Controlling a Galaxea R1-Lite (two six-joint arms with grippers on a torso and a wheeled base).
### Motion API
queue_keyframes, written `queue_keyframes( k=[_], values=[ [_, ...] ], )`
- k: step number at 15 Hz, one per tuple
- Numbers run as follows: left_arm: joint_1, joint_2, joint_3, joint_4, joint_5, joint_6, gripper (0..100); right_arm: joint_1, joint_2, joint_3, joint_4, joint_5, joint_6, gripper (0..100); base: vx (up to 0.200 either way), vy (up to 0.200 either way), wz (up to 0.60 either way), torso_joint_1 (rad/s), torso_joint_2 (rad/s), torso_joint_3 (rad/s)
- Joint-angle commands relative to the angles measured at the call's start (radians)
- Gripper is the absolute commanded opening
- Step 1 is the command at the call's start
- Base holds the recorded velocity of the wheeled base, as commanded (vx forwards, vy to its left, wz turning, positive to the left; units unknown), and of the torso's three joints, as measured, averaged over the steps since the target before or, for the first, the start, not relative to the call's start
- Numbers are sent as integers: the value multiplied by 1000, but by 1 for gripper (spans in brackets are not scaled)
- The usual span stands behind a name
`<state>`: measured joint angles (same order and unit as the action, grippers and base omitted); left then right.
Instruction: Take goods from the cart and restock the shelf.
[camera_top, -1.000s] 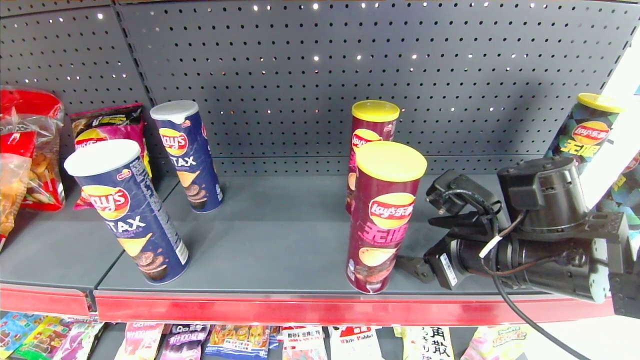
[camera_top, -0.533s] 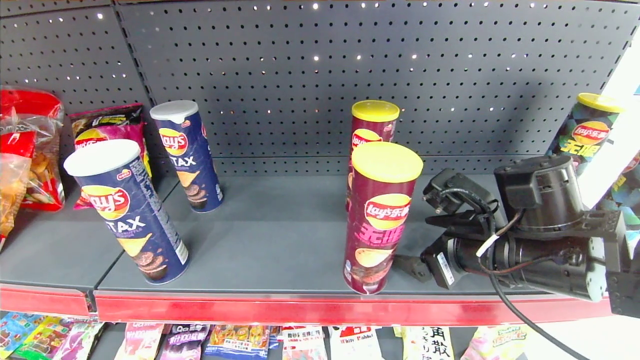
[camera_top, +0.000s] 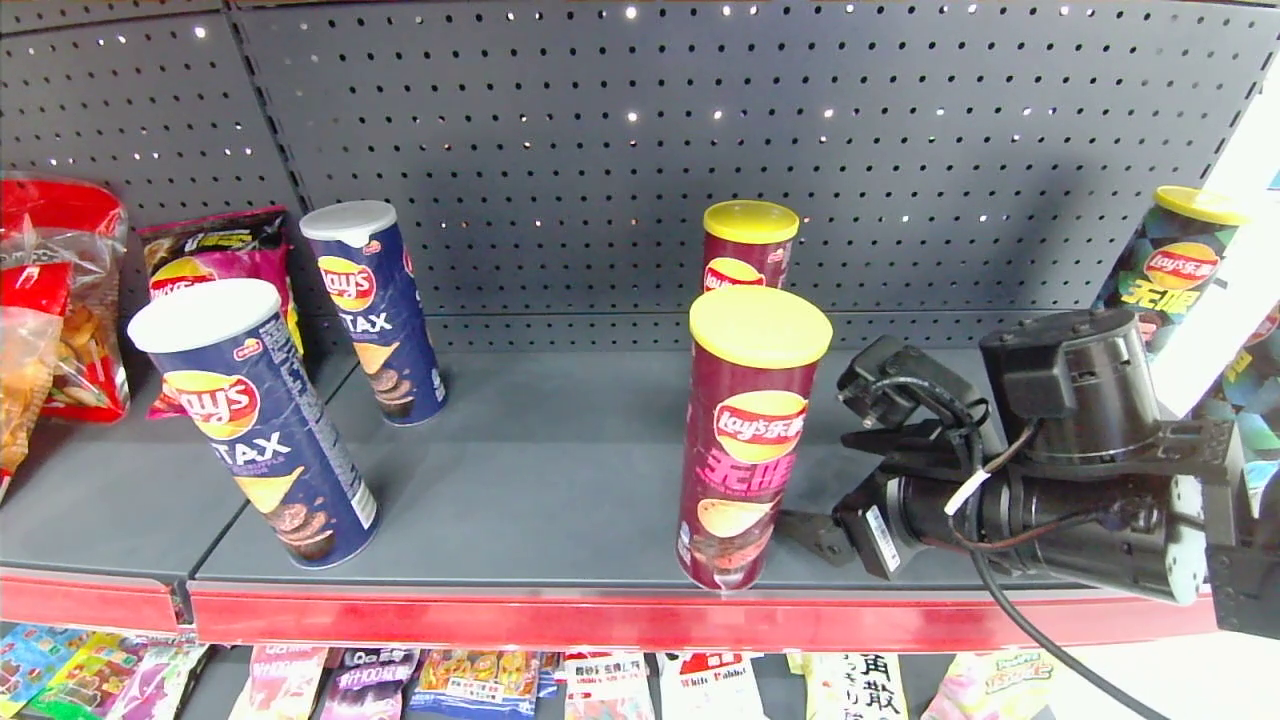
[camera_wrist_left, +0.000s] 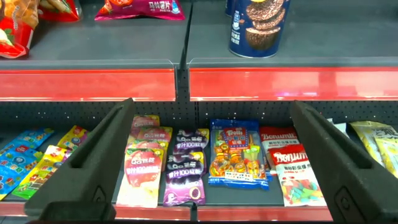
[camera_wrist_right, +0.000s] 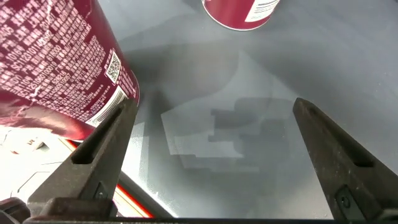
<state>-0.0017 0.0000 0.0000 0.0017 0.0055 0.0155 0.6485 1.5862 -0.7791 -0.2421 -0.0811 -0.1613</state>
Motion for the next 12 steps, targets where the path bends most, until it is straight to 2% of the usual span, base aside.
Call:
queue_keyframes(
  k=[1,5,12],
  values=[
    [0,0,0,0,1,0,100,0,0,0,0,0,0,100,0,0,0,0,0,0],
    [2,0,0,0,1,0,100,-9,-18,21,0,-2,0,100,0,0,0,0,0,0],
    [0,0,0,0,-1,0,100,-17,-403,210,1,-75,-11,100,0,0,0,0,0,0]
  ],
)
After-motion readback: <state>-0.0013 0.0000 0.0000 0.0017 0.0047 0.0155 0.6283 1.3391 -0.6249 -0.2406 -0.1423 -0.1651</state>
